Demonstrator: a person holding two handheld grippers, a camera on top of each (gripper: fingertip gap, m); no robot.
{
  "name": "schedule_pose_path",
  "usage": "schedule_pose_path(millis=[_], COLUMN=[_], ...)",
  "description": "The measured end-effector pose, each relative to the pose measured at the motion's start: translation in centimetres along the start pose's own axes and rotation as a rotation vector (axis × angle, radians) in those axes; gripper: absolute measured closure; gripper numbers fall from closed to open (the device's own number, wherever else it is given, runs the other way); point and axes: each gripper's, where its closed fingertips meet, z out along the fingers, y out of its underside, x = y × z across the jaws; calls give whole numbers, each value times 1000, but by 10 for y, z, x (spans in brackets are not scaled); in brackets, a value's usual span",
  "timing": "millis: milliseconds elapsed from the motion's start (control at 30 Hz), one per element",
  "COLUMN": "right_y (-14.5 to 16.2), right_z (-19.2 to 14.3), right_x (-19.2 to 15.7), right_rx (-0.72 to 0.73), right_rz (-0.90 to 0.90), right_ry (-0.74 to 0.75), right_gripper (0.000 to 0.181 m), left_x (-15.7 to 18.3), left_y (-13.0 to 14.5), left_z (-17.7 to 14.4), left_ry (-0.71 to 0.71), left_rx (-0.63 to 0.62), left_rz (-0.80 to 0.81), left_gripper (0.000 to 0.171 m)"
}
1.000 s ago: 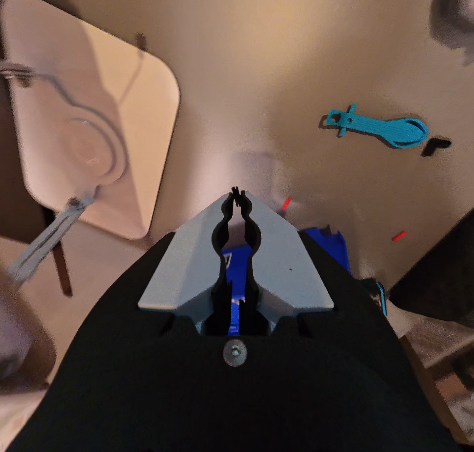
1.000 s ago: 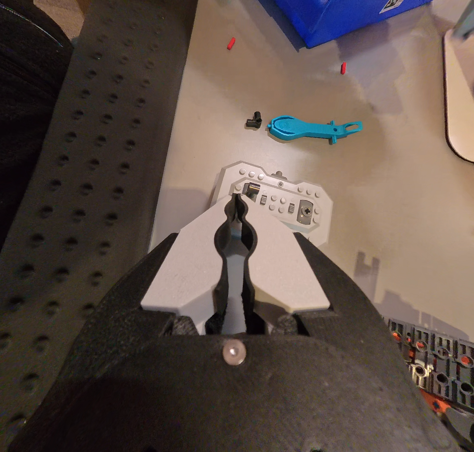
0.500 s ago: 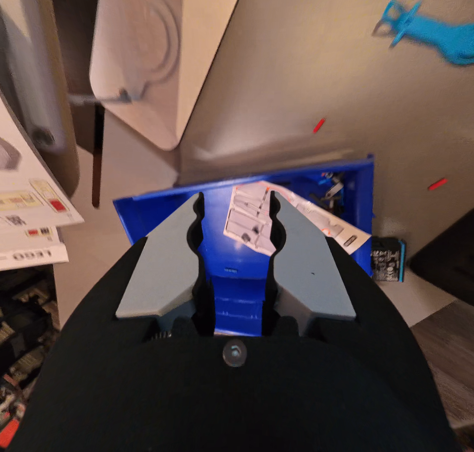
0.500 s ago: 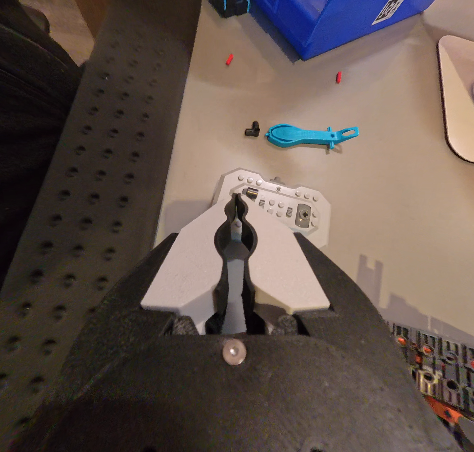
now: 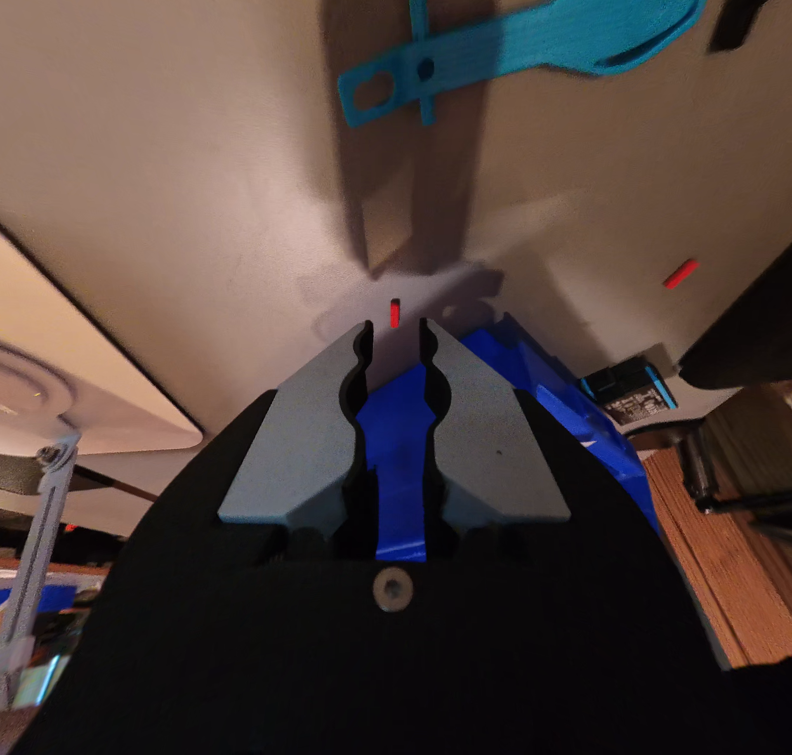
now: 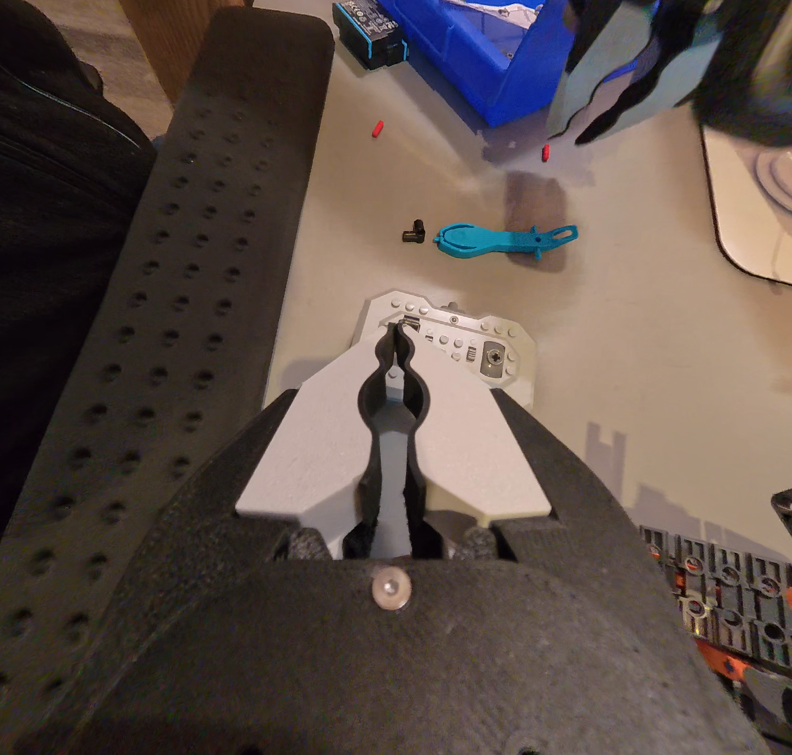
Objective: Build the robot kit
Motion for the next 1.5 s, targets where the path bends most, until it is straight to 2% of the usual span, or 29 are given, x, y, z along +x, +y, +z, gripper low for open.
schedule_pose_path(millis=[100,167,200,267,367,433,500,567,633,667,700,733,833,900,1000,1067,1233,1500], right_y=[-1,-1,-1,-1,-1,-1,-3,-7,-17,-23,-30,-39,-63,-71,-80,-86,-91,-92], right_z=[0,0,0,0,0,0,-2,-5,-11,-15,-22,-29,-51,-59,-62,-63,-64,-64], right_x=[-1,-2,-2,-1,-1,-1,1,6,19,27,37,45,59,59,54,50,48,45], right_rx=[2,-2,-3,-2,-2,1,11,34,89,124,170,220,353,373,392,415,442,441], right_rz=[-7,-10,-10,-8,-7,-7,-5,0,8,16,23,20,-77,-155,-233,-257,-282,-303], right_ry=[-3,-4,-2,0,2,3,10,39,115,164,231,293,488,587,650,667,702,700], right_gripper=[181,181,181,181,181,181,181,181,177,169,161,160,162,162,163,162,166,177], left_x=[1,2,0,0,5,1,-8,-16,-21,-20,-15,-7,22,42,61,68,75,80], left_y=[4,7,8,8,9,5,-7,-26,-49,-57,-66,-73,-94,-106,-115,-120,-132,-135], left_z=[17,23,23,23,24,19,-3,-42,-91,-115,-137,-155,-180,-192,-209,-214,-212,-215], left_ry=[38,61,57,65,79,38,-39,-125,-199,-220,-215,-205,-113,21,228,315,437,605], left_rx=[-102,-138,-139,-133,-127,-77,52,285,613,785,956,1117,1454,1661,1951,2061,2199,2312], left_rz=[36,48,47,44,52,41,-18,-112,-258,-325,-381,-419,-504,-566,-643,-649,-714,-716], left_gripper=[152,158,158,169,169,169,170,170,170,170,170,170,170,170,170,170,170,170])
